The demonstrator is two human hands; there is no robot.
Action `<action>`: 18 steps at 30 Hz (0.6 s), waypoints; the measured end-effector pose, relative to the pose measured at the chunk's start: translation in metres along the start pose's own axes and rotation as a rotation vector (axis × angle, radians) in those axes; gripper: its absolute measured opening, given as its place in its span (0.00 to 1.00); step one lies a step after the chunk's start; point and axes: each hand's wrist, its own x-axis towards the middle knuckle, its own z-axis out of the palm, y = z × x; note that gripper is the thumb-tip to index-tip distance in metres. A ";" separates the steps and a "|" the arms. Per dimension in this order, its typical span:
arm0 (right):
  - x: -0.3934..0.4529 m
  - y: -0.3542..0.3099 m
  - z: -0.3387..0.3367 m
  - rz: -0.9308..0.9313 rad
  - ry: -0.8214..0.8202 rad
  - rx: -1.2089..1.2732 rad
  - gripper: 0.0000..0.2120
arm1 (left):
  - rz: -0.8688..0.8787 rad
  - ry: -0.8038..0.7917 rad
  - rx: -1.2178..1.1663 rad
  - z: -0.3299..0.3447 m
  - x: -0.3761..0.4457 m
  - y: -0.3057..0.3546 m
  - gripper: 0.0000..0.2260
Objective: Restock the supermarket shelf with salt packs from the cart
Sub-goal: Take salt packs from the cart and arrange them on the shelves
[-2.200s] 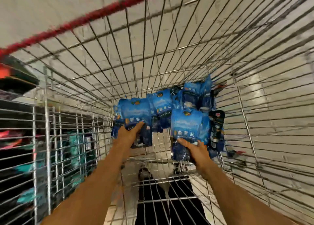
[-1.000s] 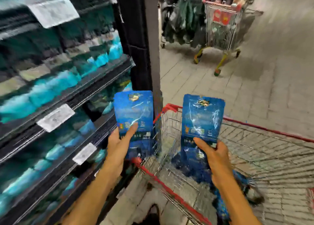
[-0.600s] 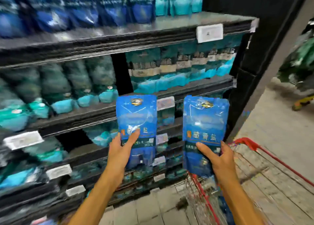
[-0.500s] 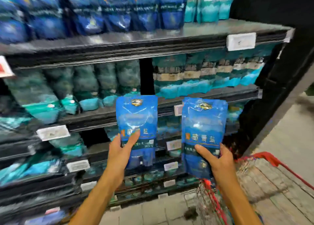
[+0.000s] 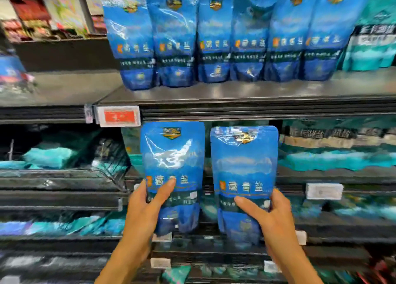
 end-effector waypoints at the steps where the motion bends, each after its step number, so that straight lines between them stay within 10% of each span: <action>1: 0.007 -0.007 0.005 -0.023 -0.014 0.014 0.23 | 0.034 -0.015 -0.017 0.002 0.003 0.009 0.25; 11: 0.136 -0.145 -0.001 -0.319 -0.062 0.111 0.17 | 0.324 -0.151 -0.142 0.084 0.078 0.144 0.17; 18: 0.251 -0.173 -0.004 -0.146 -0.050 0.099 0.14 | 0.162 -0.232 -0.151 0.157 0.185 0.170 0.19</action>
